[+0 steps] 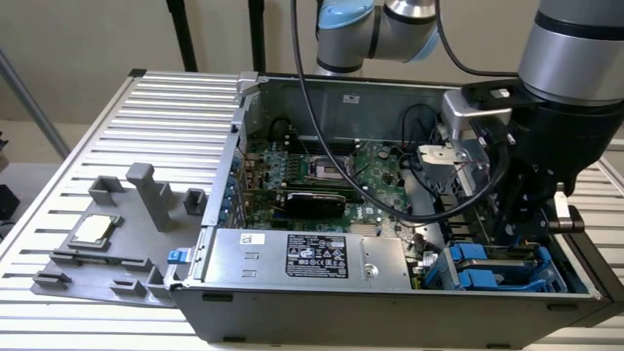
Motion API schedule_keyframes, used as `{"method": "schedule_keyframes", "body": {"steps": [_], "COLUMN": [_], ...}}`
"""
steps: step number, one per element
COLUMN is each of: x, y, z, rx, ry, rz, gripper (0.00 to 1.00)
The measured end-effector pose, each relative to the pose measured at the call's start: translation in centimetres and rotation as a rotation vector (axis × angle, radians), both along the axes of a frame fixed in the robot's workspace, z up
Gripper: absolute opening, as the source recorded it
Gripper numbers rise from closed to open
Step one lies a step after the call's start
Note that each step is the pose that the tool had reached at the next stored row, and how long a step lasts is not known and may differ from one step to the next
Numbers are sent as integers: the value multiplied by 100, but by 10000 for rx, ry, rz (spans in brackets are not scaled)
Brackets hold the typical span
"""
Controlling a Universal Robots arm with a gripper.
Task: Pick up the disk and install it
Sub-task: 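Insert the second disk wire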
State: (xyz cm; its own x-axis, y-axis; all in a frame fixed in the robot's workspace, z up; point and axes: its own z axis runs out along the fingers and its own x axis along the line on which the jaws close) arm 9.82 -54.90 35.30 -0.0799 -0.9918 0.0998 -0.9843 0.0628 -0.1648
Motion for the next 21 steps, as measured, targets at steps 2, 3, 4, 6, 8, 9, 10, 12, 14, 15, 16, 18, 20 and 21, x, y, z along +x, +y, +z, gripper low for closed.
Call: {"method": "schedule_keyframes", "body": {"steps": [2, 3, 4, 6, 8, 9, 10, 12, 14, 15, 16, 18, 20, 21], "x": [6, 8, 10, 10, 10, 10, 10, 10, 10, 10, 10, 10, 10, 10], "y": [-9, -12, -14, -15, -15, -15, -16, -18, -21, -22, -24, -29, -32, -35], "z": [-13, -19, -25, -37, -52, -59, -68, -89, -110, -123, -134, -152, -167, -173], "rx": [18, 30, 43, 69, 95, 108, 123, 148, 173, 190, 209, 255, 313, 345], "ry": [-53, -82, -106, -163, -214, -239, -261, -294, -320, -334, -345, -357, -367, -371], "rz": [3, 7, 13, 27, 46, 55, 65, 78, 88, 92, 94, 97, 96, 95], "gripper": [16, 16, 16, 16, 16, 16, 16, 16, 16, 16, 16, 16, 16, 16]}}
